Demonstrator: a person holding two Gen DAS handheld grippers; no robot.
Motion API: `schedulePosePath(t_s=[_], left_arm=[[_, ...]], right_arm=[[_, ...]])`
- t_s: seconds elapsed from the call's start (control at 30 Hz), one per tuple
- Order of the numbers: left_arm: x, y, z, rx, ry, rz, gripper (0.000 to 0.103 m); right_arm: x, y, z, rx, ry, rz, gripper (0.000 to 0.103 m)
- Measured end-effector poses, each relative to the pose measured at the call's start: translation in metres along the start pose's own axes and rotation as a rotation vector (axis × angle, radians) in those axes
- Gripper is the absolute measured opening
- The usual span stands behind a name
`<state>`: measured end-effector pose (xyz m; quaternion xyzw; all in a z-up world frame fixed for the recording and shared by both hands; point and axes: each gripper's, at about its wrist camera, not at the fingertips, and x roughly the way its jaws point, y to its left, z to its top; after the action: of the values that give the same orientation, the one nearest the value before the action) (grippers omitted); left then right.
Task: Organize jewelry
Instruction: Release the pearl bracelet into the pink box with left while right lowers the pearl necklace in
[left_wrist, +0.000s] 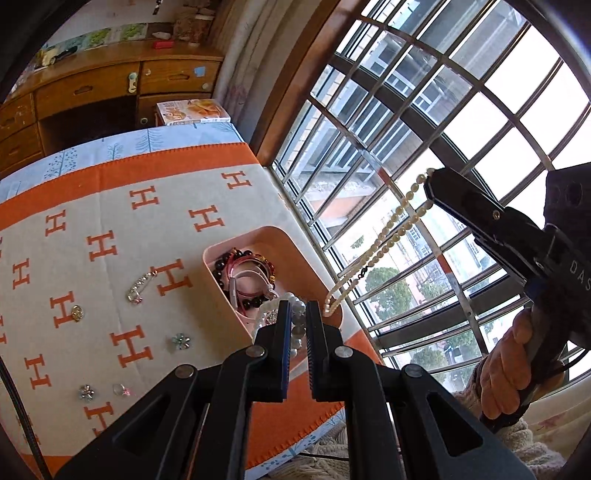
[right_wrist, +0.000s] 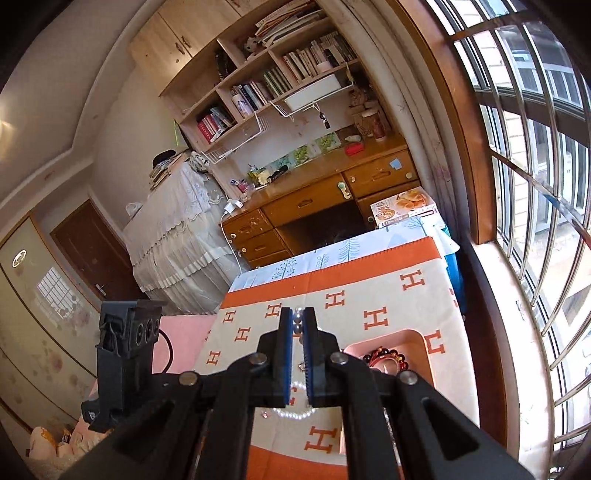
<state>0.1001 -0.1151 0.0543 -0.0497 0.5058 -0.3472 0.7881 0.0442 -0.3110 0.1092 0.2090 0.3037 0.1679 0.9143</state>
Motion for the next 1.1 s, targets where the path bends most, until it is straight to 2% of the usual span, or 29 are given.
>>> schedulePosePath(t_s=[0.23, 0.6, 0.67, 0.87, 1.03, 1.1], left_arm=[[0.042, -0.022, -0.011, 0.02, 0.1, 0.012, 0.005], [0.086, -0.013, -0.021, 0.024, 0.183, 0.092, 0.005], [0.091, -0.011, -0.023, 0.031, 0.195, 0.102, 0.008], [0.094, 0.0, -0.021, 0.015, 0.185, 0.117, 0.012], [0.083, 0.006, -0.021, 0.02, 0.146, 0.126, 0.013], [0.078, 0.008, -0.022, 0.013, 0.129, 0.126, 0.017]], right_arm=[[0.007, -0.033, -0.006, 0.056, 0.024, 0.013, 0.005], [0.025, -0.055, -0.009, 0.061, 0.04, -0.007, 0.005], [0.026, -0.058, -0.008, 0.065, 0.036, -0.014, 0.005], [0.025, -0.056, -0.006, 0.058, 0.019, -0.043, 0.005], [0.026, -0.056, -0.004, 0.048, 0.007, -0.07, 0.005], [0.03, -0.057, -0.002, 0.048, 0.01, -0.08, 0.005]])
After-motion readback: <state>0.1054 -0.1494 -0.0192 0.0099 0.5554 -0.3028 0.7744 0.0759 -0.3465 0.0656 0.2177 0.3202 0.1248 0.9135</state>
